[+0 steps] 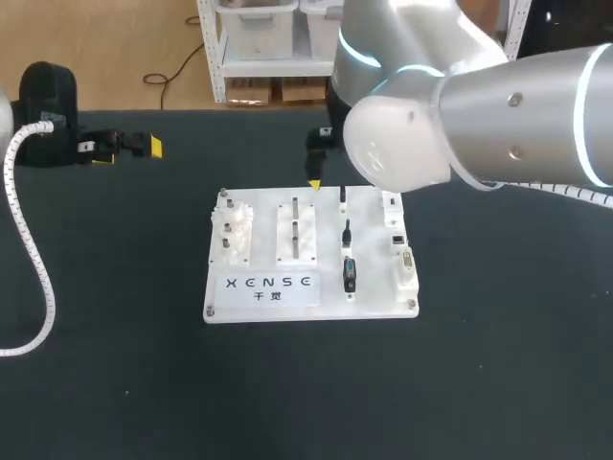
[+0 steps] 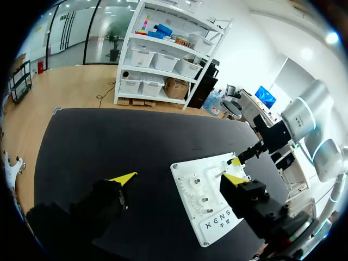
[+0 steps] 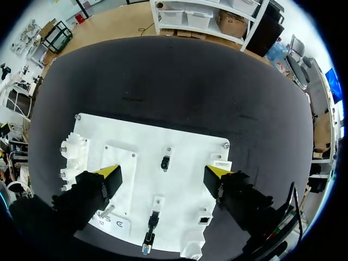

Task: Insert the USB connector, Ethernet cable, and multi-pin plug into their matching sockets one by one.

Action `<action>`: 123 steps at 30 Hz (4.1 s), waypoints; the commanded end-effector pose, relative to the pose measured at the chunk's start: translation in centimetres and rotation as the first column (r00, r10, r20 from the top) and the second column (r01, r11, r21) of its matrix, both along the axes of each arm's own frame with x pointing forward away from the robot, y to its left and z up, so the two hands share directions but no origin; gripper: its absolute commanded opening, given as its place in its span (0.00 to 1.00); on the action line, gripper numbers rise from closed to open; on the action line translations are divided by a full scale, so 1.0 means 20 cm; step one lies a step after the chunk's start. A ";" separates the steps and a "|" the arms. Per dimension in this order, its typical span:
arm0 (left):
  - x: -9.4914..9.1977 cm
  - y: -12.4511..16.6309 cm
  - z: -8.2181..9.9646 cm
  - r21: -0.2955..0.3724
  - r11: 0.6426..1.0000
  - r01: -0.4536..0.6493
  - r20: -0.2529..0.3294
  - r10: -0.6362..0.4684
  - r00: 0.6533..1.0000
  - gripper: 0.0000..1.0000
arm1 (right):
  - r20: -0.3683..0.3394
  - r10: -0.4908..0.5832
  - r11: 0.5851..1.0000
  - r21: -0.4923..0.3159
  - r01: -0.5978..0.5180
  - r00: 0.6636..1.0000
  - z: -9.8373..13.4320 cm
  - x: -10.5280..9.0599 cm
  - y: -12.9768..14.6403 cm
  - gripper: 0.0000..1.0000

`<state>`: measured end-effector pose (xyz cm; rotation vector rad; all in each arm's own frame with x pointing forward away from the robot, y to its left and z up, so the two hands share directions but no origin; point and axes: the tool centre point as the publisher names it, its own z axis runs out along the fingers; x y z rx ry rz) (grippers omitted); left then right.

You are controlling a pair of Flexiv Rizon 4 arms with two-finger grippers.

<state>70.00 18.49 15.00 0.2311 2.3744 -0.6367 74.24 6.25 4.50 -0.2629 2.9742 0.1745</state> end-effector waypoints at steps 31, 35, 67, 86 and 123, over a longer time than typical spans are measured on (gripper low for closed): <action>0.00 0.00 0.00 0.000 1.000 0.000 0.000 0.000 1.000 1.00 | 0.001 0.000 1.000 0.001 0.000 1.000 0.00 0.00 0.00 1.00; 0.00 0.00 0.00 0.000 1.000 0.000 0.000 0.000 1.000 1.00 | 0.001 0.000 1.000 0.001 0.000 1.000 0.00 0.00 0.00 1.00; 0.00 0.00 0.00 0.000 1.000 0.000 0.000 0.000 1.000 1.00 | -0.031 -0.094 0.994 -0.060 0.092 0.995 -0.06 0.03 -0.02 1.00; 0.00 0.00 0.00 0.000 1.000 0.000 0.000 0.000 1.000 1.00 | -0.056 -0.142 0.987 -0.088 0.137 0.988 -0.14 0.06 0.00 0.43; 0.00 0.00 0.00 0.000 1.000 0.000 0.000 0.000 1.000 1.00 | -0.085 -0.148 0.980 -0.144 0.134 0.985 -0.16 0.04 0.00 0.01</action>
